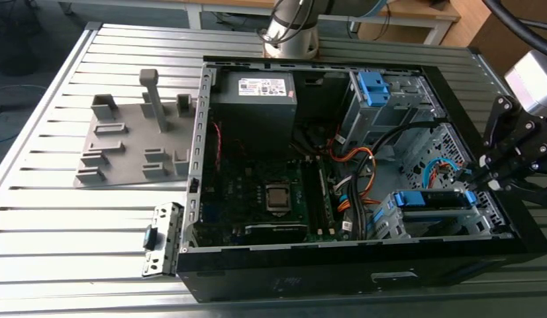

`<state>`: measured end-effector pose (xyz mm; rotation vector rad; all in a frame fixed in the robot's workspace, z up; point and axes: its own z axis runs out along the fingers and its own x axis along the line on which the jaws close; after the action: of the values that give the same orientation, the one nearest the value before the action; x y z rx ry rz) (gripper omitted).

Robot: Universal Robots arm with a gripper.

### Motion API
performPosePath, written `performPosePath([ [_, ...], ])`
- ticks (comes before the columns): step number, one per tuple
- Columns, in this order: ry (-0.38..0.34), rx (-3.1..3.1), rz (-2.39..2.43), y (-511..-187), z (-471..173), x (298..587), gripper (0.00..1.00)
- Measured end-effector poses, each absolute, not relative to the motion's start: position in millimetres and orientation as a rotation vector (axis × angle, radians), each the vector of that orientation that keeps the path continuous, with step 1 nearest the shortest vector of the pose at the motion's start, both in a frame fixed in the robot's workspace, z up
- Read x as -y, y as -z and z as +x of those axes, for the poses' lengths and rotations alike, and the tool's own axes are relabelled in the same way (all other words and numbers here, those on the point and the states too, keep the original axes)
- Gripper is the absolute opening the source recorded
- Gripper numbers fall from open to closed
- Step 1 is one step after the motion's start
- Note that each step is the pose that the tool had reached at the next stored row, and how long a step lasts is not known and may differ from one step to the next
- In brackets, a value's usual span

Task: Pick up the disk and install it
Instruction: 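Insert the first disk wire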

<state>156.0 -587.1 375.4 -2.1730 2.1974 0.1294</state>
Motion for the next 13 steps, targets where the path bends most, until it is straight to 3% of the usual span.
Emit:
performPosePath([
  [5, -0.129, -2.197, -2.173, -375.4, 156.1, 587.1, 0.35],
  [7, -0.129, -2.197, -2.173, -375.4, 156.1, 587.1, 0.35],
  [8, -0.129, -2.197, -2.173, -375.4, 156.1, 587.1, 0.41],
  [13, -0.129, -2.198, -2.173, -375.5, 156.3, 587.1, 0.41],
])
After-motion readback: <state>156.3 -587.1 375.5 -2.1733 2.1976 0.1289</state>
